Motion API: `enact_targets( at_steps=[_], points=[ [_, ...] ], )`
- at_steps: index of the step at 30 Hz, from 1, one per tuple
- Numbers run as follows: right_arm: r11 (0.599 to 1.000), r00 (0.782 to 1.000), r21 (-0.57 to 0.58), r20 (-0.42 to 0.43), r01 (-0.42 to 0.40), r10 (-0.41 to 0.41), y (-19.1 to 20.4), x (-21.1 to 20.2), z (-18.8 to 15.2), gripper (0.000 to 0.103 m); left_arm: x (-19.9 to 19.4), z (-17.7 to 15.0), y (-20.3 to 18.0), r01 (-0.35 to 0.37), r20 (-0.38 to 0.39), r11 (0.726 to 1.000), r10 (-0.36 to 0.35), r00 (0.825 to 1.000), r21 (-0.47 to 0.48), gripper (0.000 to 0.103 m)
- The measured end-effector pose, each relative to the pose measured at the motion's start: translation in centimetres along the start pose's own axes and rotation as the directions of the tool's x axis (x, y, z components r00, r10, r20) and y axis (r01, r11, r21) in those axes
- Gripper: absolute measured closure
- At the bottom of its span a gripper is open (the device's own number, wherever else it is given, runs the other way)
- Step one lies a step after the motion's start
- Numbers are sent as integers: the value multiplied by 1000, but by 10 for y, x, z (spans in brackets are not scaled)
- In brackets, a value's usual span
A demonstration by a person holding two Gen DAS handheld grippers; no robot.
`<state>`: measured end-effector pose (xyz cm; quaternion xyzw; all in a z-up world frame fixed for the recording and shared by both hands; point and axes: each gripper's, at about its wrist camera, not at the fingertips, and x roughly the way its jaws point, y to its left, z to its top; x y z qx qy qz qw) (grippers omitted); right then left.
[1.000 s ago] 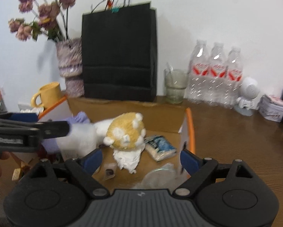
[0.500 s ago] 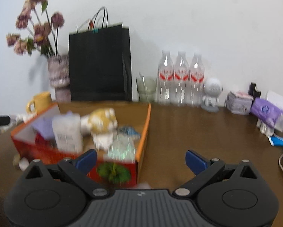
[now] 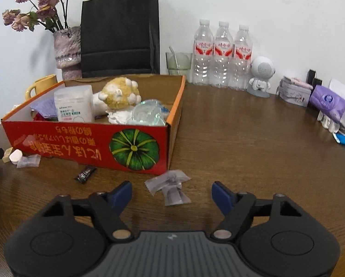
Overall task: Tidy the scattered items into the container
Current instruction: 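Grasp the yellow soap bar with the left tool while the right tool grasps the small wrapper, then carry the soap bar and wrapper into the box and release both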
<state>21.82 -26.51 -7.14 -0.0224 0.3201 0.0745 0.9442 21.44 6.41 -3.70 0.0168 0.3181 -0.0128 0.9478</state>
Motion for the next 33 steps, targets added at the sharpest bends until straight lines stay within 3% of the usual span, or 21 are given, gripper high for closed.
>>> enact_targets(
  at_steps=[6,10,15,16,33],
  points=[
    [1000,1000,1,-11,-2,2,-1,6,-1,42,16,0,3,37,-23,998,-36,999,46,27],
    [1000,1000,5,-18,-6,6,-2,9,-2,51,23,1,4,85,-27,995,-84,996,61,44],
    [1000,1000,15,-18,-16,16,-4,10,-3,73,20,-1,0,127,-17,989,-126,992,77,66],
    [1000,1000,16,-16,-21,21,-4,10,-3,81,20,-1,0,130,-16,988,-129,991,82,66],
    [999,999,-14,18,-42,42,6,-4,-10,81,2,-13,-5,102,20,993,-103,994,64,67]
  ],
)
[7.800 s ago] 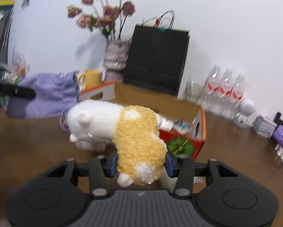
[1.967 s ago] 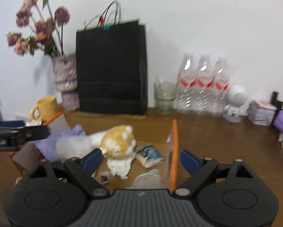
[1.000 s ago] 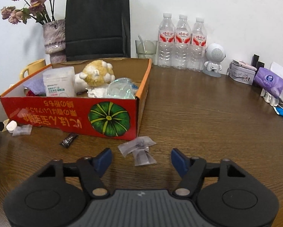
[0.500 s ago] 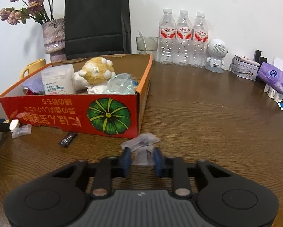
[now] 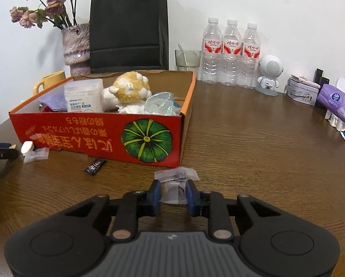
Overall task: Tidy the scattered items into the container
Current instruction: 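Carry the soap bar and wrapper into the box and release both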
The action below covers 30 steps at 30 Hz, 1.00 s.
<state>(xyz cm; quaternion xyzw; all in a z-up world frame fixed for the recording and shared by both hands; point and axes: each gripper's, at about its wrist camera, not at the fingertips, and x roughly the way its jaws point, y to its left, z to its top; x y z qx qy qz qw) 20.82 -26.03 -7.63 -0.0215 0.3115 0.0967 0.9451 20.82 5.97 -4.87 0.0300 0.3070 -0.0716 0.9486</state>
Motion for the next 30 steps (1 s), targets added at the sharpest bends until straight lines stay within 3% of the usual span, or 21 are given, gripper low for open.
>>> enact_targets(
  at_steps=[11,18,24,30],
  points=[
    [997,994,51,96,-59,54,6,-44,-5,81,-50,-5,-16,5,127,999,2,992,-50,67],
    [994,977,10,184,-110,106,16,-64,31,81,-75,36,-25,50,225,998,-38,974,-45,67],
    [991,967,-39,218,-127,132,29,-51,74,81,-61,81,-32,73,242,997,-63,968,-33,67],
    [988,976,-45,156,-147,152,44,-6,105,81,-17,110,-40,106,197,992,-89,976,-74,67]
  ],
)
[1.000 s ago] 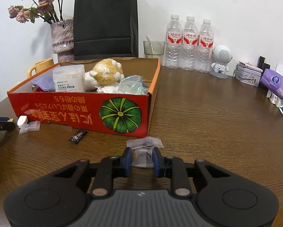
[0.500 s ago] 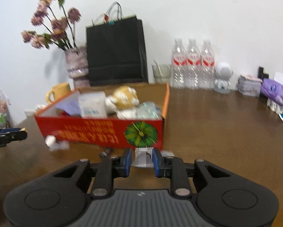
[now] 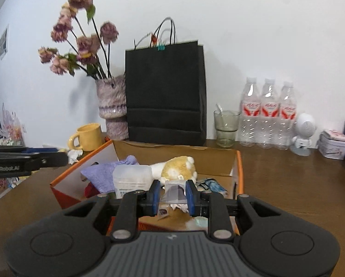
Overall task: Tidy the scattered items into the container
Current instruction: 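Carry the soap bar and wrapper into the box and release both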
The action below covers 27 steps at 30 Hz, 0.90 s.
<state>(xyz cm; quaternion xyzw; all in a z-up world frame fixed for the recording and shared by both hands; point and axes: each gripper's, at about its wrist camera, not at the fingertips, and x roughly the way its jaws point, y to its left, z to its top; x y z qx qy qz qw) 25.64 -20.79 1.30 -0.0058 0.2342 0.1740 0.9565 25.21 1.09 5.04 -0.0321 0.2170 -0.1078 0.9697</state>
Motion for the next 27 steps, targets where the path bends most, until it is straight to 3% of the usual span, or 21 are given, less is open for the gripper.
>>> enact_targets(
  at_steps=[7,18,20,22,23,25,27],
  points=[
    [1000,996,24,-91,16,-14,-2,59,0,81,54,-6,16,-19,-97,994,9,995,-110,67],
    [999,987,13,-160,32,-30,-7,86,-16,77,80,-19,18,-57,-150,997,50,987,-43,67],
    [999,986,19,-162,34,-31,-7,86,-16,53,80,-20,18,-61,-149,997,54,987,-44,64],
    [999,988,17,-152,31,-28,-6,83,-15,35,78,-20,18,-72,-144,997,65,988,-42,49],
    [1000,989,12,-146,29,-27,-5,81,-14,30,77,-19,18,-73,-137,996,66,988,-43,44],
    [1000,990,7,-136,23,-22,-4,79,-13,22,74,-17,18,-83,-123,995,77,989,-48,24],
    [1000,991,3,-129,21,-20,-3,77,-11,13,69,-15,18,-103,-101,993,97,990,-58,16]
  ],
)
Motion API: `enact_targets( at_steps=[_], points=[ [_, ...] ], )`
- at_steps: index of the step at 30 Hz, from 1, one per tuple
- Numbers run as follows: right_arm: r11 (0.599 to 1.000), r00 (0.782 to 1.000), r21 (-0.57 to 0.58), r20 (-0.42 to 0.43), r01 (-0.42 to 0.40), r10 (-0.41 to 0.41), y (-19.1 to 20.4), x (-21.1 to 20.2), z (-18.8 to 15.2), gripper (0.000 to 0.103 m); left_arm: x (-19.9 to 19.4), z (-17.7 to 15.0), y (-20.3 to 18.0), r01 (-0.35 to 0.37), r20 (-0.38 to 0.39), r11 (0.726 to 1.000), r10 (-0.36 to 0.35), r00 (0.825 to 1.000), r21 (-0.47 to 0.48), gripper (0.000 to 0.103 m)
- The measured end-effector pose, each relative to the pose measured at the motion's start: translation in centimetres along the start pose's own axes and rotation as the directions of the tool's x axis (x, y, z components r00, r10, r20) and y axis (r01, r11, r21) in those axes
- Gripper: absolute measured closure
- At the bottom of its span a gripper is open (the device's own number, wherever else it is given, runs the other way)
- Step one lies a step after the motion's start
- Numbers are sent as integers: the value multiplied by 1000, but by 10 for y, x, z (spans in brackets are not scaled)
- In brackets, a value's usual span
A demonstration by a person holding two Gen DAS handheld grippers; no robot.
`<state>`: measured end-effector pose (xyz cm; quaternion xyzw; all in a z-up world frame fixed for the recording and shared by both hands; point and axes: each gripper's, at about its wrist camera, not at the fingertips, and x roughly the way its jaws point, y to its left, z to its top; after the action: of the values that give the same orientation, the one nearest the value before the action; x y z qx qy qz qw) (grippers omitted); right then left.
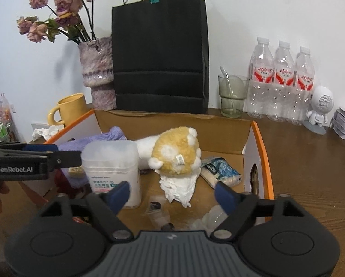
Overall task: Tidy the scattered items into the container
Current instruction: 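Carry the soap bar and wrapper into the box and release both, then grasp the white cap with the left tool while the right tool grasps the small plastic scrap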
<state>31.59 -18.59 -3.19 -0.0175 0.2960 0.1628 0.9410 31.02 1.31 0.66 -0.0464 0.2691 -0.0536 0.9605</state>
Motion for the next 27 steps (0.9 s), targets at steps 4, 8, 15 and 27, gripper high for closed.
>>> enact_targets(
  at_steps=[4,8,15,27],
  points=[
    [1000,1000,26,-22,-10,10,-3,0,2,4,-8,4,0,-31,32,999,31,999,-12,0],
    [999,1000,31,-13,10,-10,-4,-6,4,0,-13,6,-3,-61,42,998,61,997,3,0],
    [999,1000,48,-8,9,-9,-6,-11,6,0,-16,5,-8,-73,43,997,72,997,25,0],
    [993,991,110,125,33,-46,-32,-79,9,0,-65,1,2,-29,98,999,27,995,20,0]
  ],
)
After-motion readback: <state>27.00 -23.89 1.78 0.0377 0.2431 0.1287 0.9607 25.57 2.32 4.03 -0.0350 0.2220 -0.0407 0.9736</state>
